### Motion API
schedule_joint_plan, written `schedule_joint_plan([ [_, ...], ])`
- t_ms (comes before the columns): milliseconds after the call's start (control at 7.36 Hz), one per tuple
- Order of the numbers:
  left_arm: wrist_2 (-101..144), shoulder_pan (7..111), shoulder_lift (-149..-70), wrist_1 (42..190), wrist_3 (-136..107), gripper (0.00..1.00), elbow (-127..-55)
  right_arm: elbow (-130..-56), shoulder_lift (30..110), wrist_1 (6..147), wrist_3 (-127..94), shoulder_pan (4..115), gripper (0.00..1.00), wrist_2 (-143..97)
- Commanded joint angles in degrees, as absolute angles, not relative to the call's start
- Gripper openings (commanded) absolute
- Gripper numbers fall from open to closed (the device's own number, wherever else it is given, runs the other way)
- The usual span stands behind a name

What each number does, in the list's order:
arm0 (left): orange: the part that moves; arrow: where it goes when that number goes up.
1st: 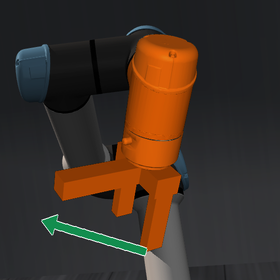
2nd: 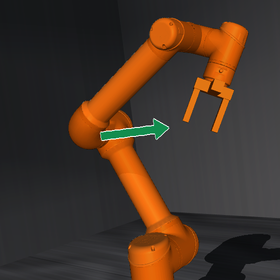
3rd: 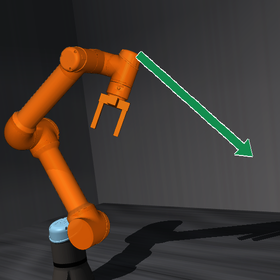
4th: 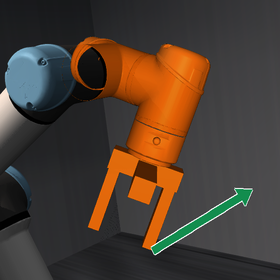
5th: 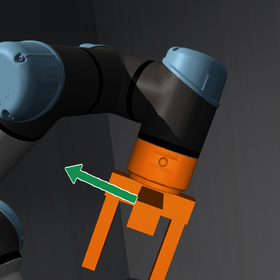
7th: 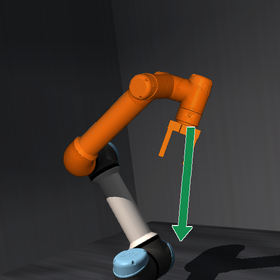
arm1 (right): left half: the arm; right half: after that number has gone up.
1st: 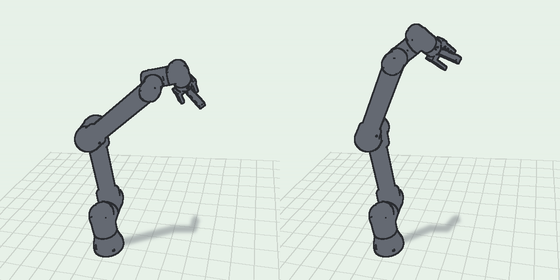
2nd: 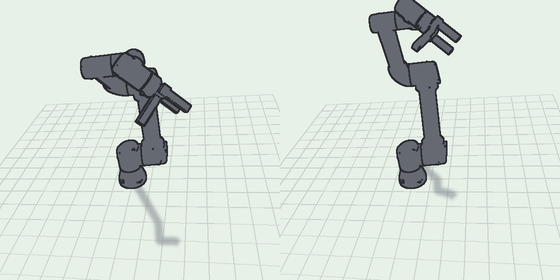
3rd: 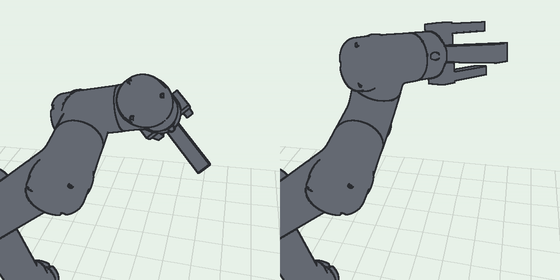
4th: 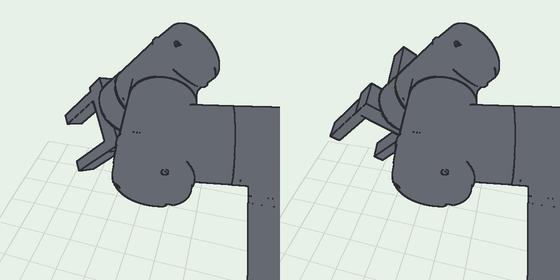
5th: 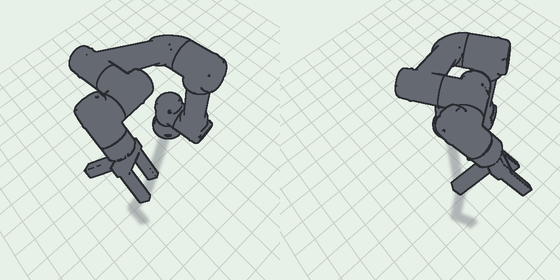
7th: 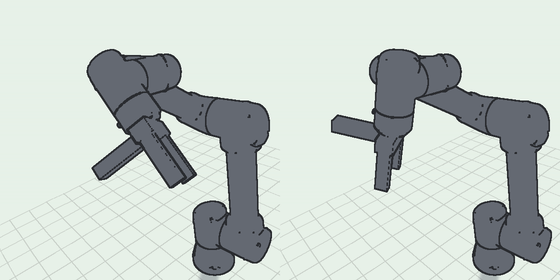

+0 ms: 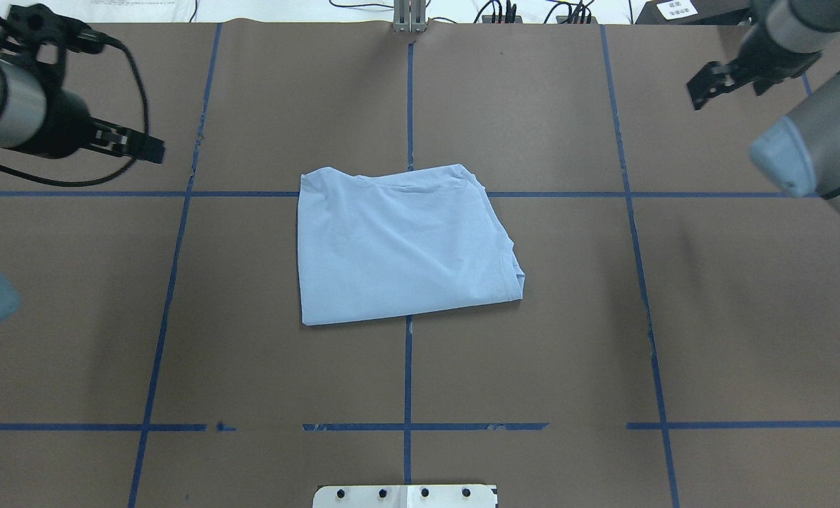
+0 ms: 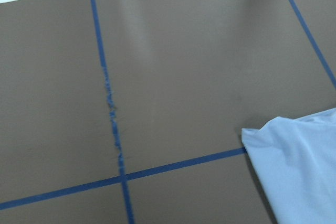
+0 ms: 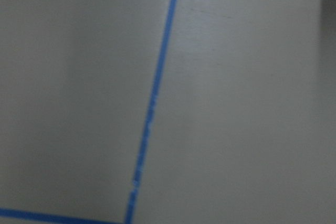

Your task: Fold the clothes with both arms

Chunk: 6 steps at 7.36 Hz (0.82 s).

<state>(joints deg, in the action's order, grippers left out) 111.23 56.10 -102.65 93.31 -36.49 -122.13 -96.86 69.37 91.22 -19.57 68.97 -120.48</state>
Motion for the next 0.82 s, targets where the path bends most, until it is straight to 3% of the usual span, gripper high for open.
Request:
schedule_joint_plan([
  [0, 119.31, 70.85, -91.63, 92.55, -16.02, 1.0, -125.16, -98.44, 81.6, 92.2, 2.54, 83.09, 1.0, -128.13],
  [272, 129.24, 83.19, -84.32, 92.2, -7.48, 1.0, -121.76, -98.61, 93.37, 90.28, 9.22, 88.49, 1.0, -131.38],
  [680, 132.27, 86.13, -80.77, 91.25, -7.29, 1.0, -113.3, -98.88, 99.84, 85.69, 8.53, 90.87, 1.0, -131.48],
])
